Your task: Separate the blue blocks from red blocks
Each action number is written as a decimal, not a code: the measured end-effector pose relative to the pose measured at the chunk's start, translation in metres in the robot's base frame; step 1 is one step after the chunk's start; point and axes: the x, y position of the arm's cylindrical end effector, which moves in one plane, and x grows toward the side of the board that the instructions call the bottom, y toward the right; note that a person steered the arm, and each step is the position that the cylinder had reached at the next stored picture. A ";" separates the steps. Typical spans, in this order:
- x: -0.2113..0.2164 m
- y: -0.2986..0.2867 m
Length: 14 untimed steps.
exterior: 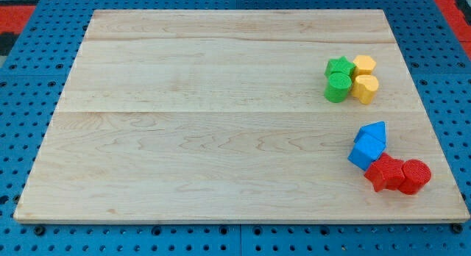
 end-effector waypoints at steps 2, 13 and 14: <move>-0.029 -0.066; -0.076 -0.064; -0.084 -0.036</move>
